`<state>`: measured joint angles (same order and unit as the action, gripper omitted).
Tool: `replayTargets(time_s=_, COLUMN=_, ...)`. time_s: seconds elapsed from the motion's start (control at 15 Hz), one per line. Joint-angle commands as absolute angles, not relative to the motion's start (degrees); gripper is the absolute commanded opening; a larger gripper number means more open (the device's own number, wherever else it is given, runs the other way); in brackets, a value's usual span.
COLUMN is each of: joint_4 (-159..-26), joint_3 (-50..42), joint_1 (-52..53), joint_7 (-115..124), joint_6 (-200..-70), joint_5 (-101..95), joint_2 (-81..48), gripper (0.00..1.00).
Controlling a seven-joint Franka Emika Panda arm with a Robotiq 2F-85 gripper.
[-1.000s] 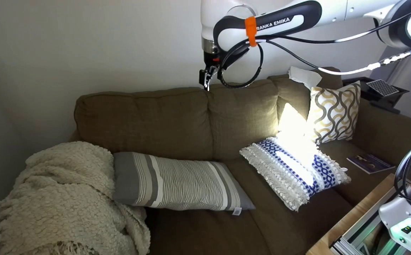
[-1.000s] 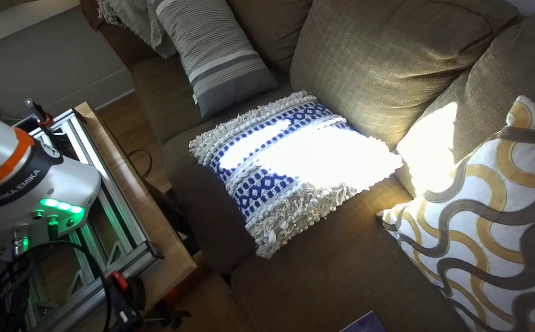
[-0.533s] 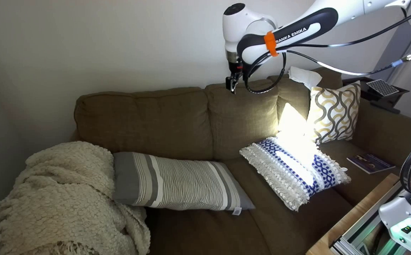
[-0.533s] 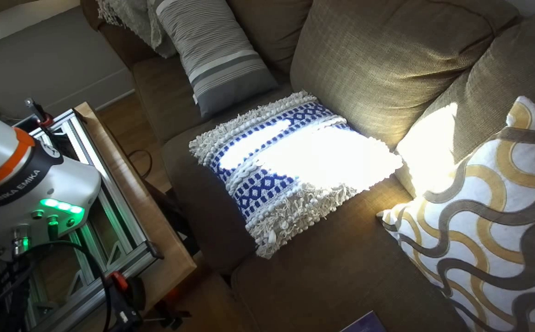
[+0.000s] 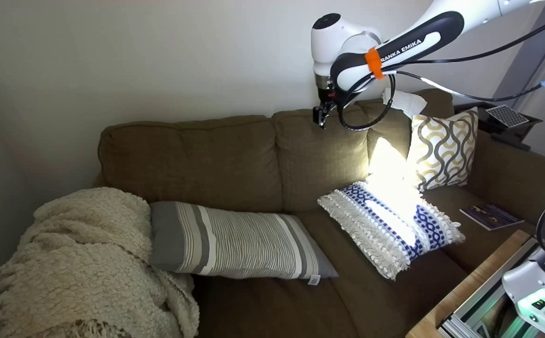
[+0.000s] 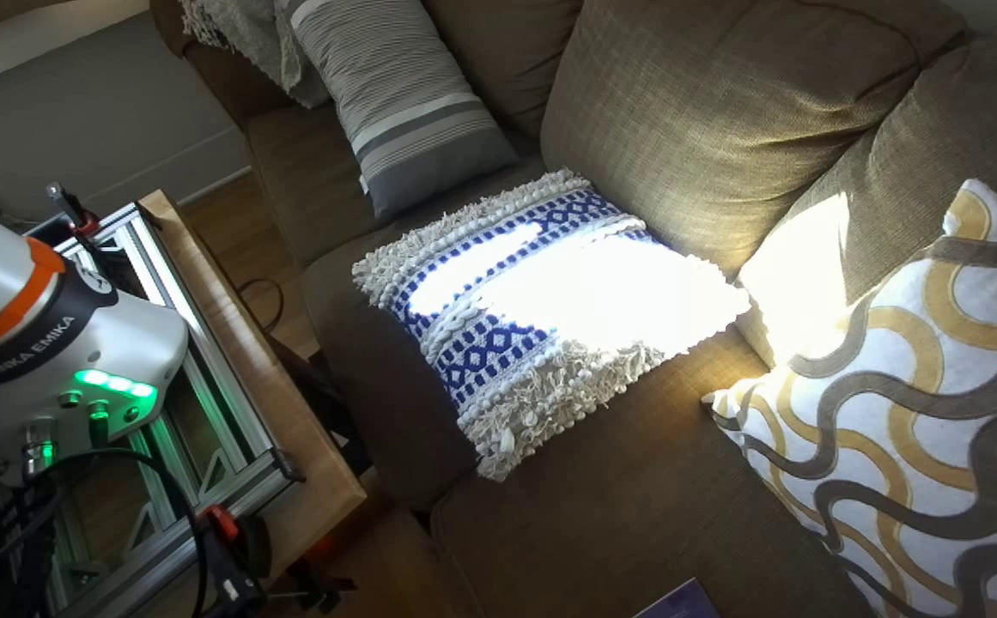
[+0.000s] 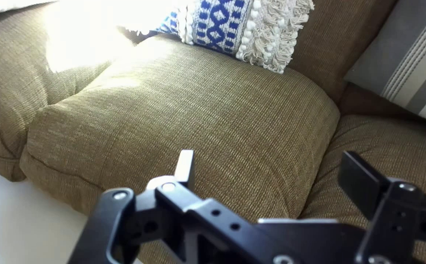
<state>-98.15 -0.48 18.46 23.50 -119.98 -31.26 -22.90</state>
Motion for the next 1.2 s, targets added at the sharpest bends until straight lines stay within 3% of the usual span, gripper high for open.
replayTargets(time_s=0.0, joint_4=-98.0, joint_3=0.28, joint_1=17.87, joint_7=23.65, joint_6=-119.72, joint_5=-31.52, joint_2=-22.91, gripper=1.0)
replayTargets(time_s=0.4, joint_4=-95.7, joint_3=-5.42, joint_1=11.94, joint_7=27.56, joint_6=-116.03, joint_5=-30.2, joint_2=-25.94, gripper=1.0)
replayTargets(time_s=1.13, joint_4=-90.88, joint_3=-16.56, joint_1=-7.22, joint_7=31.11, joint_6=-121.16, joint_5=-19.27, joint_2=-34.32, gripper=1.0)
